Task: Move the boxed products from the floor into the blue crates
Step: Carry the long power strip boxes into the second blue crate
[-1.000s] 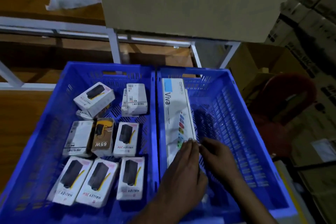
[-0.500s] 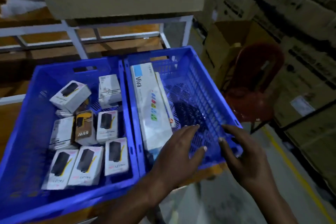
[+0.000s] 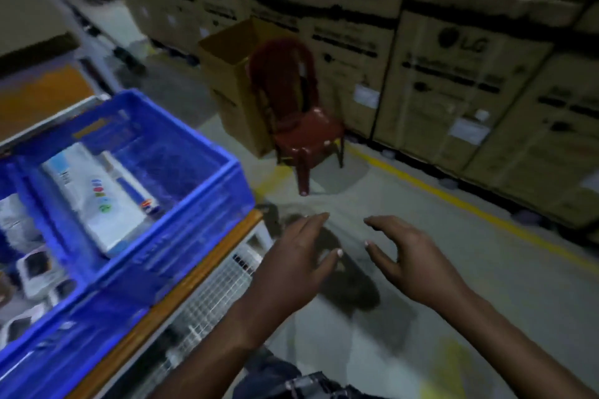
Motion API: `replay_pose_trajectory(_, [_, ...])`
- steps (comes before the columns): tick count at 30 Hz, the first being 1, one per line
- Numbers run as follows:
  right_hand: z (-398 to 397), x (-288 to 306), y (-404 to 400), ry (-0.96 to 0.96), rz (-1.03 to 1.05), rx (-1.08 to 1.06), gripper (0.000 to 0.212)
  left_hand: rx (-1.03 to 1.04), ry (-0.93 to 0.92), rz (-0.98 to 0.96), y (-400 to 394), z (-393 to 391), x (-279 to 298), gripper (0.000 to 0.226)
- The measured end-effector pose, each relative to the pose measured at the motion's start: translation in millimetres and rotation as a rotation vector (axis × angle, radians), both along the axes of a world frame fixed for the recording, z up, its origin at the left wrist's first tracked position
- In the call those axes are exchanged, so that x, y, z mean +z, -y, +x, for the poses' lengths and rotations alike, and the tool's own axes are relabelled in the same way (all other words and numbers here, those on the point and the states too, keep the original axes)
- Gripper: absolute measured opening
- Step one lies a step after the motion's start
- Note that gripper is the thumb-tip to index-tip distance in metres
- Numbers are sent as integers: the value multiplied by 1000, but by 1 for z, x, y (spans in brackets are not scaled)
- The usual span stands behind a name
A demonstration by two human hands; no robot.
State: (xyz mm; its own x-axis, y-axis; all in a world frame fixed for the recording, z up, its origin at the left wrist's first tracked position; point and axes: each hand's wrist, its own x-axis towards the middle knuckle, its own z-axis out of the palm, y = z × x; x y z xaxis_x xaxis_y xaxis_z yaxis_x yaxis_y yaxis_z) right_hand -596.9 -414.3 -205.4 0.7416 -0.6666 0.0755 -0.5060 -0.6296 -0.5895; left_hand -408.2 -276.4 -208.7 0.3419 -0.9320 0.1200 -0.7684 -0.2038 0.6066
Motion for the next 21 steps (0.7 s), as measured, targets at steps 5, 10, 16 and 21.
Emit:
replay_pose_trajectory(5, [-122, -19, 8, -227, -56, -62, 52, -158, -16, 78, 33, -90, -9, 68])
replay_pose_trajectory(10, [-218, -42, -13, -165, 48, -403, 53, -351, 4, 172, 70, -162, -17, 68])
replay_pose_trajectory(16, [-334, -80, -40, -84, 261, -835, 53, -641, 45, 318, 141, -266, -48, 70])
replay_pose_trajectory(21, [-416, -112, -34, -96, 400, -1043, 52, -799, 71, 430, 203, -352, -85, 68])
